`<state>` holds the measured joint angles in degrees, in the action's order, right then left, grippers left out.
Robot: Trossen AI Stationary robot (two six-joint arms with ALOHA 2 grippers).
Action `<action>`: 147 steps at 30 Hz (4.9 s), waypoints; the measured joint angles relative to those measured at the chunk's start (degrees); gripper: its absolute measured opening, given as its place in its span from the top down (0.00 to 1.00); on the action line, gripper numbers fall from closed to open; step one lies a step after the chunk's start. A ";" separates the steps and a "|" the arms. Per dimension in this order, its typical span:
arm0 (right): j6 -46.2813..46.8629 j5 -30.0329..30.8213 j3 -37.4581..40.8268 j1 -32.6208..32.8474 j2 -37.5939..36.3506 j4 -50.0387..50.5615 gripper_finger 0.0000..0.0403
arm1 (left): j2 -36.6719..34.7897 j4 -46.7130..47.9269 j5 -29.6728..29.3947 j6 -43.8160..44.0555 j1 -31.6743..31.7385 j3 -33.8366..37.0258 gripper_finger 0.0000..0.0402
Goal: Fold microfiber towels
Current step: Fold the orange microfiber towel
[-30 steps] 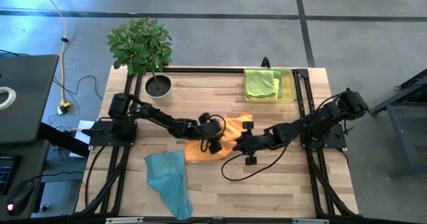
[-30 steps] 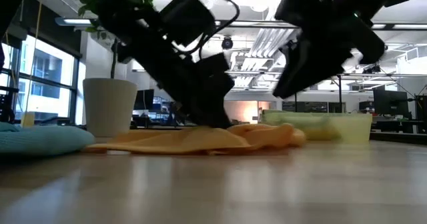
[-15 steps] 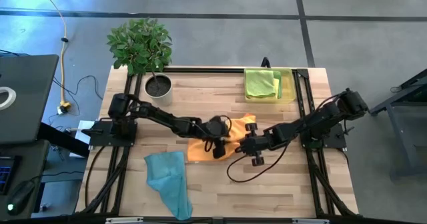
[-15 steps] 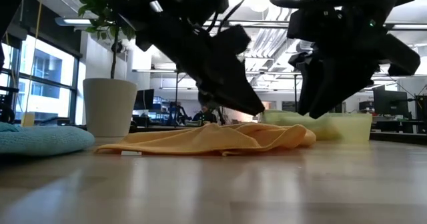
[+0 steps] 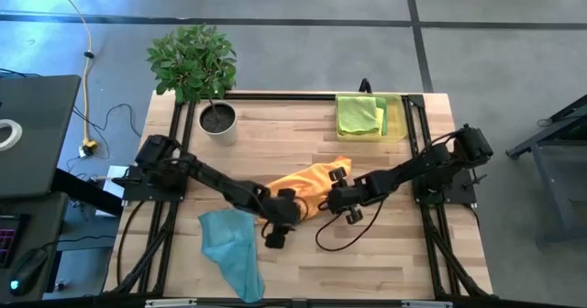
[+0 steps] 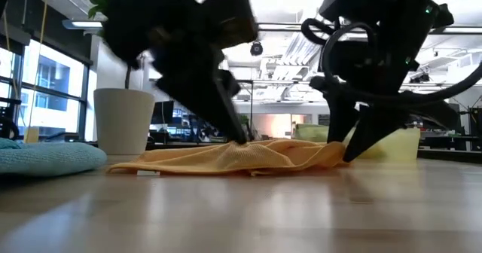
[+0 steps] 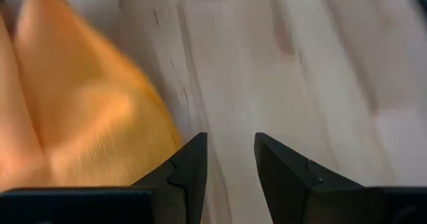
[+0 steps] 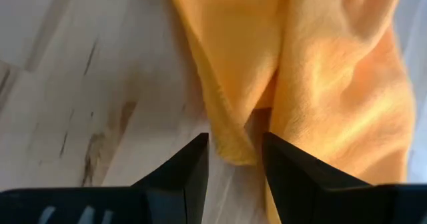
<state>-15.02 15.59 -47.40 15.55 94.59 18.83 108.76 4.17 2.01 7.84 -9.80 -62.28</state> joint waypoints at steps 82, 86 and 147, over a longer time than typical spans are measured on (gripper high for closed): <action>23.58 21.36 -41.98 3.63 0.33 62.27 1.00 | -11.83 84.17 -49.67 12.99 -7.65 -32.83 0.99; 23.46 26.22 -47.48 3.59 0.32 67.53 1.00 | -14.58 84.75 -51.90 10.12 -6.64 -36.12 0.99; 32.00 8.09 -28.67 9.04 0.43 57.52 1.00 | -3.53 66.14 -34.88 4.17 -11.35 -27.91 0.99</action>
<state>16.98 23.68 -76.06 24.59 95.02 76.35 105.23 70.31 -32.87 12.01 -21.15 -90.19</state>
